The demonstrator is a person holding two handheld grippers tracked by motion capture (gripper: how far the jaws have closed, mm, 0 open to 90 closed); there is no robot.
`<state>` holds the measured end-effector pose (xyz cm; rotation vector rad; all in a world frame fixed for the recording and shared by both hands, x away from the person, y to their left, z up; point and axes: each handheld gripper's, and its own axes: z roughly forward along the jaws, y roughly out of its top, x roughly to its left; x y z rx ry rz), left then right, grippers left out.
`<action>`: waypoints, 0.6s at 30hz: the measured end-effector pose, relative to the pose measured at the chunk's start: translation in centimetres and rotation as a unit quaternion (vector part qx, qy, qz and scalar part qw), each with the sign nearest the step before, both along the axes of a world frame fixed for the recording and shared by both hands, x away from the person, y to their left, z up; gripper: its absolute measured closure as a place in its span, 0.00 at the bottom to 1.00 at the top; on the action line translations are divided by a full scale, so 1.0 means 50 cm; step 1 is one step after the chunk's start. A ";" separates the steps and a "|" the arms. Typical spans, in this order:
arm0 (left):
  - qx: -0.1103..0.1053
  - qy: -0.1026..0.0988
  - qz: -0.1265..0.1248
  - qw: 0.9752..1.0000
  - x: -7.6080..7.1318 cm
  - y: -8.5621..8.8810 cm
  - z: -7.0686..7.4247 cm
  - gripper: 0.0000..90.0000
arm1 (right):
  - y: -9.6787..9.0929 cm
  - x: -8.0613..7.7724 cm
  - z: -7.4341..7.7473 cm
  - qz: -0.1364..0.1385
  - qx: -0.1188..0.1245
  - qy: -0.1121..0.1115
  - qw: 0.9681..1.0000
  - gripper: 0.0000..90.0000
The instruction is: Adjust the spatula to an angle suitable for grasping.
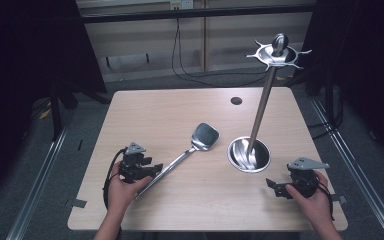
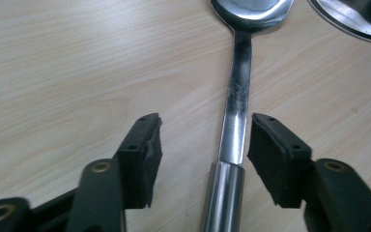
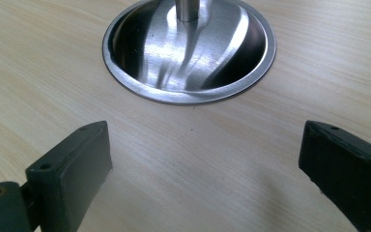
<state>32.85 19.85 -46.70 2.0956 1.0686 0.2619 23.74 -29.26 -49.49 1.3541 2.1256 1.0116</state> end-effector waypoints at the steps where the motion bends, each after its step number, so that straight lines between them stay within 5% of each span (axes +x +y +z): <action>1: 0.002 0.002 0.000 1.000 0.000 0.002 0.001 0.61 | 0.001 0.000 0.000 0.000 0.000 -0.001 1.000 0.05; 8: 0.005 0.022 0.000 1.000 -0.004 0.013 -0.003 0.83 | 0.003 0.003 0.001 0.002 0.003 -0.002 1.000 0.05; 18: 0.011 0.047 -0.002 0.999 0.003 0.021 -0.019 0.97 | 0.011 0.011 0.000 0.008 0.007 0.001 1.000 0.05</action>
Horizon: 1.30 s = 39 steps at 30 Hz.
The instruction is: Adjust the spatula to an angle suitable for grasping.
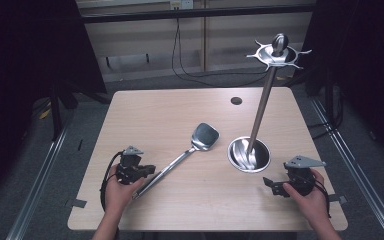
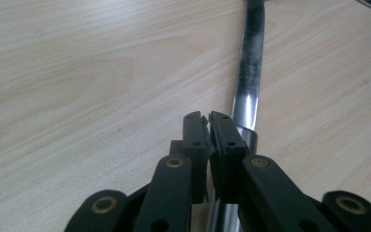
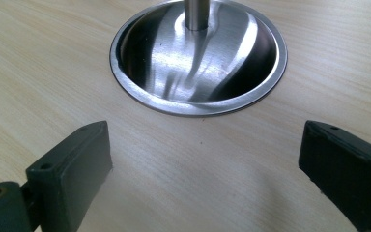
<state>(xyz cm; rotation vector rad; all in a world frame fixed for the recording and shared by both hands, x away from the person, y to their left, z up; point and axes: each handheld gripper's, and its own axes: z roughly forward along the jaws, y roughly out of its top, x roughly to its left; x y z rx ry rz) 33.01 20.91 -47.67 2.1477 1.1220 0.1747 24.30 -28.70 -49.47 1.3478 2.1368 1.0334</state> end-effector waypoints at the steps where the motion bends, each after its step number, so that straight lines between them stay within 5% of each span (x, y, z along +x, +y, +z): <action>1: -0.001 0.004 -0.004 1.000 0.002 -0.004 -0.004 0.97 | 0.001 0.000 0.000 -0.001 0.000 0.000 1.000 0.05; 15: 0.020 0.022 -0.046 0.999 -0.001 -0.058 -0.025 0.97 | -0.006 -0.002 0.001 -0.005 0.014 -0.001 1.000 0.05; 30: 0.013 0.020 -0.113 0.993 -0.022 -0.150 -0.026 0.97 | -0.013 -0.012 0.003 -0.010 0.012 -0.003 1.000 0.05; 33: 0.021 0.019 -0.136 0.990 -0.020 -0.168 -0.026 0.97 | -0.021 -0.019 0.003 -0.013 0.012 -0.003 1.000 0.05; 35: 0.008 0.021 -0.131 0.991 -0.022 -0.181 -0.028 0.98 | -0.026 -0.024 0.004 -0.020 0.014 -0.002 1.000 0.05; 37: 0.022 0.020 -0.154 0.988 -0.018 -0.189 -0.027 0.98 | -0.030 -0.029 0.003 -0.024 0.013 -0.002 1.000 0.05; 39: 0.013 0.021 -0.148 0.989 -0.020 -0.197 -0.028 0.98 | -0.033 -0.031 0.003 -0.023 0.012 -0.003 1.000 0.05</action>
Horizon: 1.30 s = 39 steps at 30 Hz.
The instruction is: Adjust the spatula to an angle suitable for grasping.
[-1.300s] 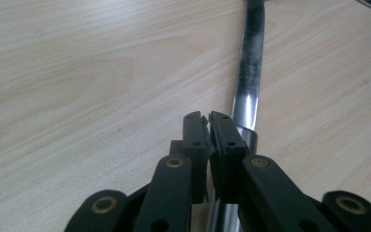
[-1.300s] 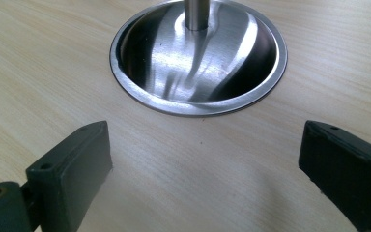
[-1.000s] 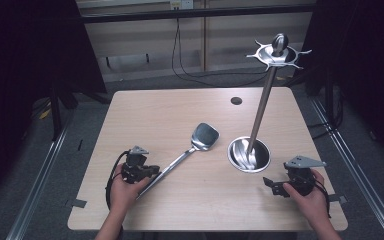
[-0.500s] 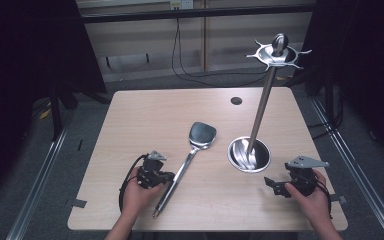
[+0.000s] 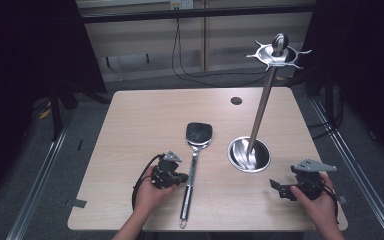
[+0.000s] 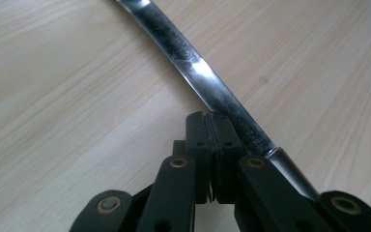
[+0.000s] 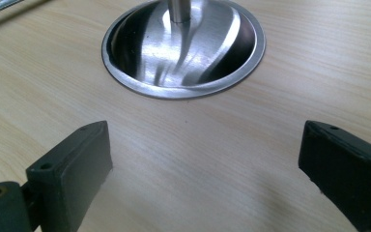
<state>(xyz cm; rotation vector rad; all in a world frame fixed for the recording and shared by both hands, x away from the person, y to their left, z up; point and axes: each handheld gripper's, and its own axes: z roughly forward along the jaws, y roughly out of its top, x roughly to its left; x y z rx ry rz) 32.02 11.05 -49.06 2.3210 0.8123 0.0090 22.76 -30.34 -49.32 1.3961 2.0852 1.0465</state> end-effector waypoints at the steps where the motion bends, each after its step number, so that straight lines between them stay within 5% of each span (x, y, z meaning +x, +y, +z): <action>1: 0.003 -0.003 -0.013 1.000 0.002 -0.005 0.000 0.98 | -0.005 -0.005 0.000 -0.003 0.000 0.000 1.000 0.05; 2: -0.008 -0.001 -0.002 1.000 -0.001 -0.015 -0.002 0.98 | -0.005 -0.005 0.000 -0.003 0.000 0.000 1.000 0.05; 4: 0.008 -0.008 -0.031 0.999 0.003 -0.030 0.000 0.98 | -0.013 -0.013 0.000 -0.011 0.000 -0.001 1.000 0.05; 7: -0.006 -0.007 -0.026 1.000 0.002 -0.050 -0.003 0.98 | -0.021 -0.021 0.001 -0.017 0.001 -0.002 1.000 0.05; 9: 0.007 -0.011 -0.040 0.999 0.006 -0.053 -0.001 0.98 | -0.023 -0.023 0.001 -0.017 0.000 -0.001 1.000 0.05; 11: -0.015 -0.010 -0.029 0.999 0.006 -0.072 -0.006 0.98 | -0.030 -0.028 0.001 -0.023 0.001 -0.001 1.000 0.05; 13: -0.004 -0.013 -0.039 0.999 0.009 -0.075 -0.004 0.98 | -0.032 -0.029 0.000 -0.025 0.004 -0.001 1.000 0.05; 16: -0.021 -0.017 -0.030 0.999 0.010 -0.096 -0.009 0.97 | -0.038 -0.033 0.000 -0.030 0.006 0.000 1.000 0.05; 18: -0.006 -0.022 -0.043 0.999 0.014 -0.101 -0.007 0.97 | -0.040 -0.034 0.000 -0.030 0.005 -0.002 1.000 0.05; 19: -0.024 -0.019 -0.031 0.999 0.011 -0.108 -0.010 0.97 | -0.041 -0.034 0.001 -0.031 0.006 -0.002 0.999 0.05; 39: -0.031 -0.032 -0.020 0.999 0.043 -0.184 -0.012 0.98 | -0.049 -0.034 0.002 -0.037 0.013 -0.005 0.999 0.05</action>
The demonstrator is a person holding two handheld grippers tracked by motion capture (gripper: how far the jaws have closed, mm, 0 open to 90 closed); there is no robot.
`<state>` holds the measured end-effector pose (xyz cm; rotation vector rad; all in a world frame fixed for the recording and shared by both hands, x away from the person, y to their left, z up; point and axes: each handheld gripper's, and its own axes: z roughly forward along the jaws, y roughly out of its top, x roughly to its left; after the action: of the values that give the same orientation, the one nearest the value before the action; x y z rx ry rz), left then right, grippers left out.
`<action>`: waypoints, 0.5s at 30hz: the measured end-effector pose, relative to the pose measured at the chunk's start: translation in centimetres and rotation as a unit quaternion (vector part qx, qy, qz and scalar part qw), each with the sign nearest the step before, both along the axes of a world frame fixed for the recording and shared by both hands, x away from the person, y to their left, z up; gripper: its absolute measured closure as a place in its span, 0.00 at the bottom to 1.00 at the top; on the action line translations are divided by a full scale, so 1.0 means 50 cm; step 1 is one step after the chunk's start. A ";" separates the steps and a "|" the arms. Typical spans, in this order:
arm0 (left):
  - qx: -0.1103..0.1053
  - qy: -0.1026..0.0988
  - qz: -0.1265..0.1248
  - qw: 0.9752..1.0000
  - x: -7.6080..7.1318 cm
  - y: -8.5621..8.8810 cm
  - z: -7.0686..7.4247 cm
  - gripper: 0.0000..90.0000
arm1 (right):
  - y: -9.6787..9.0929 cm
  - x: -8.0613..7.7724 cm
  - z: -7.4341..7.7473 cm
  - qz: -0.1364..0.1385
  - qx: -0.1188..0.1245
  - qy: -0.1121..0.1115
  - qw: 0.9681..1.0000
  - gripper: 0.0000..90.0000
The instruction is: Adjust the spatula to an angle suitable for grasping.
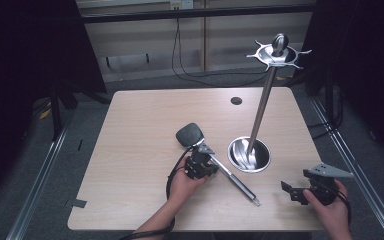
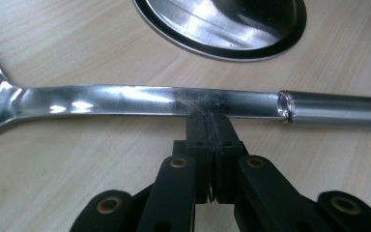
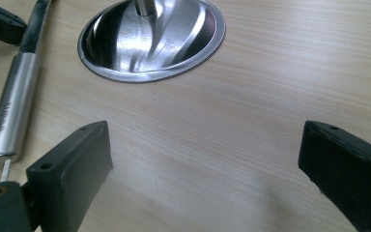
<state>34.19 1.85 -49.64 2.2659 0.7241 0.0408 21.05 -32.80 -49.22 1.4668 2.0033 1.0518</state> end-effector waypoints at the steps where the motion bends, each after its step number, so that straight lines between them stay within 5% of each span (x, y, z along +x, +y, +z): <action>1: 0.018 -0.005 -0.017 1.000 0.007 0.001 0.003 0.98 | 0.000 0.000 0.000 0.000 0.000 0.000 1.000 0.05; 2: 0.006 -0.001 -0.002 1.000 0.006 -0.005 0.001 0.98 | 0.000 0.000 0.000 0.000 0.000 0.000 1.000 0.05; 6: 0.022 0.006 -0.023 0.999 0.020 -0.005 0.004 0.99 | -0.002 0.001 0.000 -0.001 0.001 0.000 1.000 0.05; 7: 0.004 0.017 -0.002 1.000 0.017 -0.012 0.004 0.99 | -0.002 0.001 0.000 0.000 0.001 -0.001 1.000 0.05; 9: 0.012 0.013 -0.015 1.000 0.021 -0.008 0.010 0.99 | -0.002 0.000 0.000 -0.002 0.004 0.000 1.000 0.05; 11: -0.011 0.023 -0.001 1.000 0.021 -0.004 0.018 0.99 | -0.002 0.000 0.001 -0.001 0.003 -0.001 1.000 0.05; 15: -0.012 0.013 0.000 1.000 0.029 0.010 0.037 1.00 | -0.002 -0.001 0.001 -0.001 0.005 -0.002 1.000 0.05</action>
<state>35.63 2.37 -47.79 2.2472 0.7347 0.0015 21.00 -32.92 -49.16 1.4702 1.9970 1.0636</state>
